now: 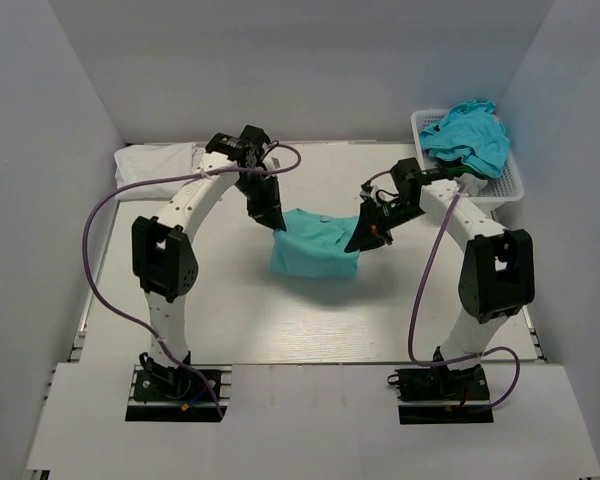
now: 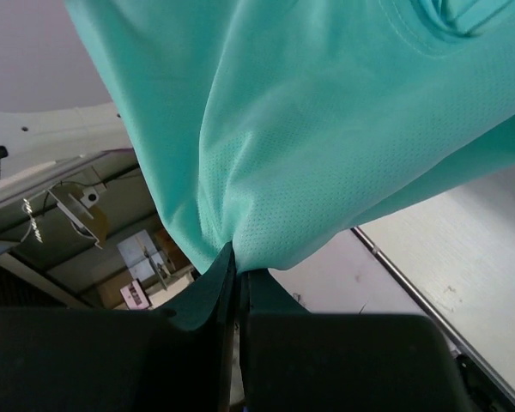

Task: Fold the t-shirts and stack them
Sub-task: Fold the long partially folded tshirt into a neat square, then smooth out wrinkles on the folded tshirt

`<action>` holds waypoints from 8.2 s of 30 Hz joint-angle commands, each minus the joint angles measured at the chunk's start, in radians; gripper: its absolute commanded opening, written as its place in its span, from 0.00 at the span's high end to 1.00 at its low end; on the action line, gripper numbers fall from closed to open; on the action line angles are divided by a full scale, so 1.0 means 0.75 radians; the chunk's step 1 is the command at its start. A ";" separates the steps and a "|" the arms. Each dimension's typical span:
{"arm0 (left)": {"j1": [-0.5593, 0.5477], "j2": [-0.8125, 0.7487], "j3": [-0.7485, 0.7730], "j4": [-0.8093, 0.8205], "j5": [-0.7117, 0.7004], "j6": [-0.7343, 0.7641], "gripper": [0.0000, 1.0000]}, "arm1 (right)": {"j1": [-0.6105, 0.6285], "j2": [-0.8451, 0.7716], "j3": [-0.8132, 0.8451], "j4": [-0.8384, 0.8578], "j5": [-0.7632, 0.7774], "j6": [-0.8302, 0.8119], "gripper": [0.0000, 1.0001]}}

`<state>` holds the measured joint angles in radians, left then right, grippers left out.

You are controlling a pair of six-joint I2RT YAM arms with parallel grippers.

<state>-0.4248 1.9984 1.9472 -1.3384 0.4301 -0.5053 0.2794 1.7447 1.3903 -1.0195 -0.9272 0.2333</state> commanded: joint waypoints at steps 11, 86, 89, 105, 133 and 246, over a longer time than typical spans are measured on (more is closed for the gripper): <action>0.135 0.193 0.279 0.099 0.024 -0.148 0.81 | -0.107 0.187 0.218 0.175 0.046 0.145 1.00; 0.112 -0.476 -1.056 1.290 0.560 0.584 0.37 | -0.105 0.108 -0.011 0.601 -0.083 0.378 1.00; 0.112 -0.445 -1.056 1.234 0.492 0.596 0.38 | -0.107 0.108 -0.017 0.605 -0.087 0.376 1.00; 0.112 -0.647 -1.081 1.371 0.323 0.371 1.00 | -0.105 0.079 0.026 0.627 -0.071 0.380 1.00; 0.149 -0.202 -0.525 1.275 -0.017 0.195 1.00 | -0.168 0.416 0.422 0.731 -0.255 0.583 1.00; 0.147 0.316 -0.041 1.202 -0.361 0.062 0.00 | -0.049 0.411 0.337 1.282 0.721 0.211 0.09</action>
<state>-0.3168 2.3722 1.9549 -0.3969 0.1707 -0.4709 0.2424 2.2078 1.6592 -0.0711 -0.3550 0.4263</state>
